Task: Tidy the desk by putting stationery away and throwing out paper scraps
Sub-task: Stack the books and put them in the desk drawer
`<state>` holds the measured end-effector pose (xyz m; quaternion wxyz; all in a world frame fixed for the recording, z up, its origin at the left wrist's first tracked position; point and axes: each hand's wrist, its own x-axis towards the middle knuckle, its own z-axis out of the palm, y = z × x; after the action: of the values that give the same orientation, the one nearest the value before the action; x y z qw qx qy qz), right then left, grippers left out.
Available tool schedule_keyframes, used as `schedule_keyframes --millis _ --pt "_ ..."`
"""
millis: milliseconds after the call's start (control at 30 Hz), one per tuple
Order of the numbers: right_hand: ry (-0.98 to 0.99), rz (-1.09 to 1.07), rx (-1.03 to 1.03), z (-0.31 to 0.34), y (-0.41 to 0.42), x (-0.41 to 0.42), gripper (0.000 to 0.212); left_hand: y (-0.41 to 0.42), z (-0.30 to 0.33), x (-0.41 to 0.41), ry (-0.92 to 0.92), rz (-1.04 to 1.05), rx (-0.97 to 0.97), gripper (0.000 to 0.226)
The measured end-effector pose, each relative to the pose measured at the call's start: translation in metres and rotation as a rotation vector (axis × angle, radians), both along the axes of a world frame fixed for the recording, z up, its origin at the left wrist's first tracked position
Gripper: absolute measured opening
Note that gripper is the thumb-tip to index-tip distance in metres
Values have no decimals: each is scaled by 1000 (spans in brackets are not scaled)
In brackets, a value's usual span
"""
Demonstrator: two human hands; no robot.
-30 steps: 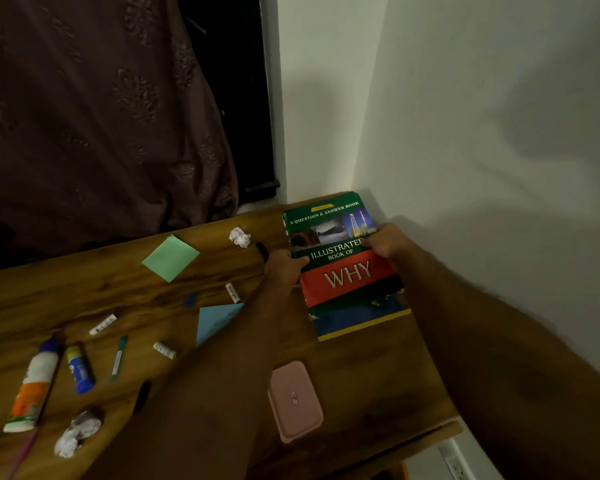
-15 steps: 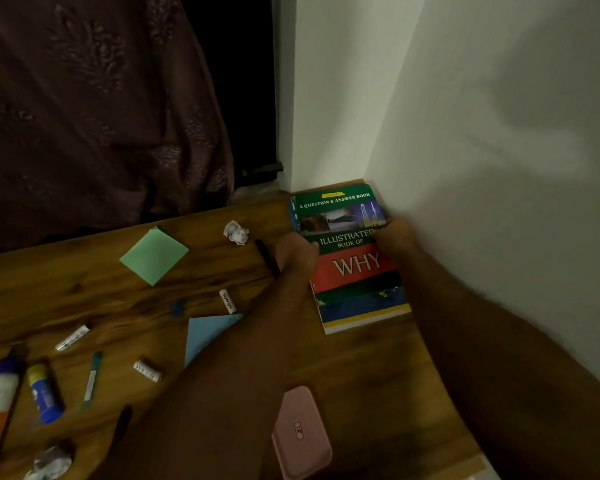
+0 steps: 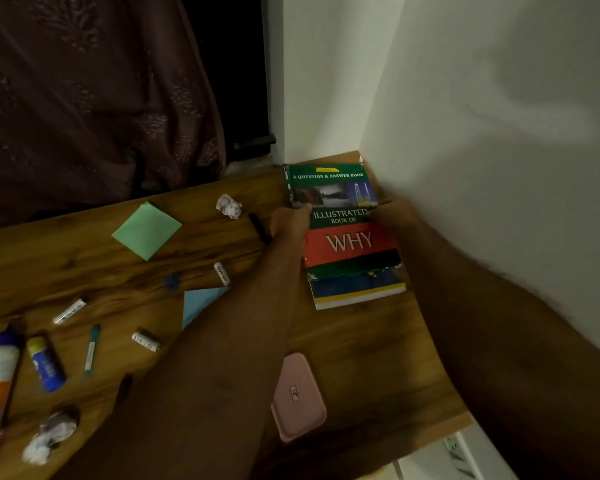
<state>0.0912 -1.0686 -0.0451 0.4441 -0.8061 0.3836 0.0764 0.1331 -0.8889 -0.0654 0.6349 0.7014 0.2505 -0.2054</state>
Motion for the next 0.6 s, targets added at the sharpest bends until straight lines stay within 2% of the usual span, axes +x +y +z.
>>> schedule_keyframes --millis 233,333,500,600 --pt "-87 -55 216 8 0 -33 40 -3 30 -26 -18 -23 -164 13" --pt "-220 -19 283 29 6 -52 29 3 41 -46 18 11 -279 25" --pt "-52 143 294 70 6 -91 30 6 45 -91 29 24 -429 29" --pt "-122 134 307 65 -5 -116 26 1 44 -117 27 40 -440 29"
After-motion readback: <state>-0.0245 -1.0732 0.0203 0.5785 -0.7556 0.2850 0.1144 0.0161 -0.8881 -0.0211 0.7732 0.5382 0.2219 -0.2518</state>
